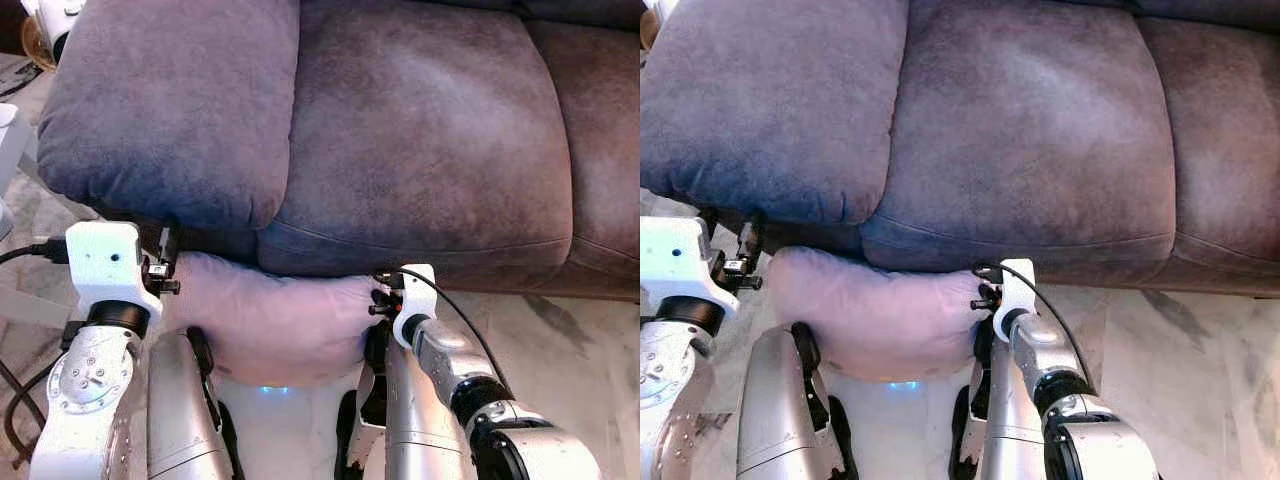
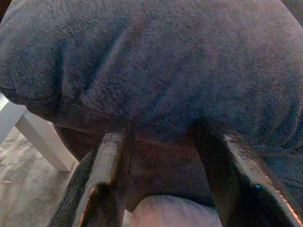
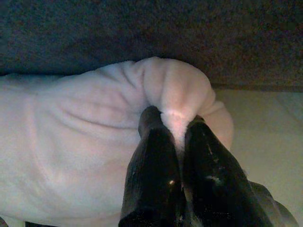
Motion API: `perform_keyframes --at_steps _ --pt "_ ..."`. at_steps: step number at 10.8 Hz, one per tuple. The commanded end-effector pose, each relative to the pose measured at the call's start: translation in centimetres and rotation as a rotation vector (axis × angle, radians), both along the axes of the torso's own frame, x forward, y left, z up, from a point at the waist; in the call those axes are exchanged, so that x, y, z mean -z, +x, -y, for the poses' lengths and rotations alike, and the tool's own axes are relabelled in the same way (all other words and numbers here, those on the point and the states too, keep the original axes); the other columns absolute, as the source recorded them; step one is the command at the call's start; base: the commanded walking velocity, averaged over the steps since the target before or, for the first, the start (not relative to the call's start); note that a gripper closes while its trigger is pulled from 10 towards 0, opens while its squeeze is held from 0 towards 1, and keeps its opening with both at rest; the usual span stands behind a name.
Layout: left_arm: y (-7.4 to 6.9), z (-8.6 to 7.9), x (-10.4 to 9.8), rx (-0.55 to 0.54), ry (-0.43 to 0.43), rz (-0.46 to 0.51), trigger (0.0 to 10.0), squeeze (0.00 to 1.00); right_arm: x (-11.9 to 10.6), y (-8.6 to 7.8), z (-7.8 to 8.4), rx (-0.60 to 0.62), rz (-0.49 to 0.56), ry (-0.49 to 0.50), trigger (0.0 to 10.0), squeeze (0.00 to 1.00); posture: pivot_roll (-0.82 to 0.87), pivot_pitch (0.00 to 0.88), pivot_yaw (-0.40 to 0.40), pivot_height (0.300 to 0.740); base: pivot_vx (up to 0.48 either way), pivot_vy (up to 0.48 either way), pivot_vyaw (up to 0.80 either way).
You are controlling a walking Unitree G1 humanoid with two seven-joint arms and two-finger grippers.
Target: Move the pillow to the sofa from floor
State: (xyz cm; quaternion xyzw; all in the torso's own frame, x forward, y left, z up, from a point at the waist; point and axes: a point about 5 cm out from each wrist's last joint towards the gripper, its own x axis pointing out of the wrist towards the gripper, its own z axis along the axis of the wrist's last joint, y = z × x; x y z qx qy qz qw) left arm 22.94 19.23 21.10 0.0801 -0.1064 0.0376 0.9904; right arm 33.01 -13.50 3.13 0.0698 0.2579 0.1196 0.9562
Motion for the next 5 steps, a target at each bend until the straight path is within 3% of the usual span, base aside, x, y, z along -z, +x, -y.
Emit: perform_keyframes --at_steps 1,4,5 --pt "-0.1 0.0 0.1 -0.012 -0.003 0.005 10.0 0.00 0.5 -0.5 0.7 0.018 0.002 -0.001 0.0 0.00 0.14 0.323 -0.165 0.498 0.000 0.000 0.00" --pt "0.6 0.1 0.8 -0.011 -0.016 0.004 10.0 0.00 -2.8 1.4 1.3 0.044 0.174 0.029 0.0 0.00 0.14 0.279 -0.167 0.498 0.000 0.000 0.00" --pt "1.0 0.3 1.7 -0.001 -0.024 -0.017 10.0 0.00 -3.2 1.6 1.6 0.059 0.197 0.019 4.9 0.00 0.13 0.259 -0.167 0.498 0.000 0.000 0.00"
